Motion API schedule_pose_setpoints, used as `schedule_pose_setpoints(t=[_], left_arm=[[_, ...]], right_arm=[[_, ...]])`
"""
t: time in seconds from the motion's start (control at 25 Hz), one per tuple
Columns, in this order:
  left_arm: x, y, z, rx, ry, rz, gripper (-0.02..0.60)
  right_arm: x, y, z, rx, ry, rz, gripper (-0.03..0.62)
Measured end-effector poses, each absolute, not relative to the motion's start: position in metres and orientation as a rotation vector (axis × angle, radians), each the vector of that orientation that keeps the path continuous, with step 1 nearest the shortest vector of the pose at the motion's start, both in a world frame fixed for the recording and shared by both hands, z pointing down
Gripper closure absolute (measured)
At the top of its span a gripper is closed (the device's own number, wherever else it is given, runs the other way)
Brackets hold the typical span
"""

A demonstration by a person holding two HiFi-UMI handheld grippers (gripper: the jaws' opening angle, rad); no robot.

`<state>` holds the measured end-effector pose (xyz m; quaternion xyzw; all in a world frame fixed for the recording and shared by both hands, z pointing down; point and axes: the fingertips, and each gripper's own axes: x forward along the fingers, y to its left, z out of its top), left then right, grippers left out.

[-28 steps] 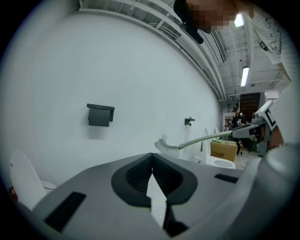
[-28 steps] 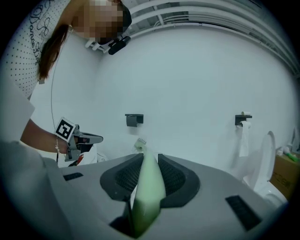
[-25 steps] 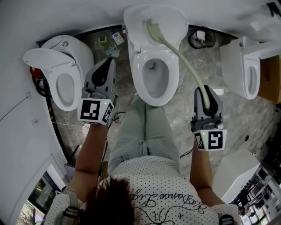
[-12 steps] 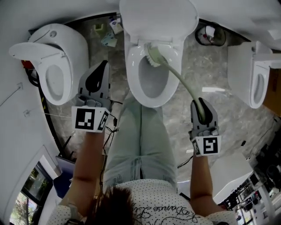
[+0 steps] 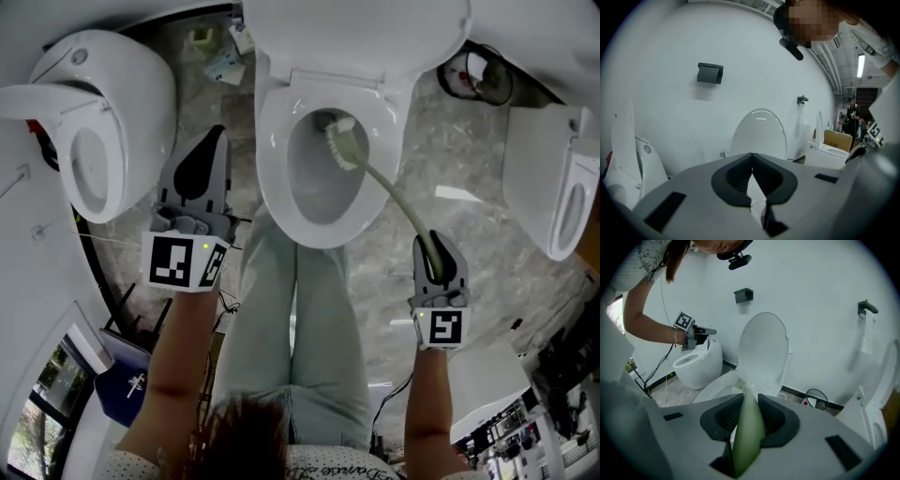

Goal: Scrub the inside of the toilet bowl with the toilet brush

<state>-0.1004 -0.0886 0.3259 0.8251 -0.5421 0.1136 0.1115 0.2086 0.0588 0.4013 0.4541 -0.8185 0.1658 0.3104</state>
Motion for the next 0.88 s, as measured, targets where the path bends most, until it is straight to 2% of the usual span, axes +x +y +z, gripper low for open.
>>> schedule_pose_setpoints(t=[0.44,0.88], left_arm=[[-0.087,-0.082,0.393,2.405,-1.563,0.373,0.577],[-0.088,-0.076,0.431,2.354,-1.541,0.389,0.577]], right_arm=[[0.193,0.039,0.507,1.121,-2.113,0.484,0.487],[0.174,0.011,0.569,1.033,-2.023,0.481,0.487]])
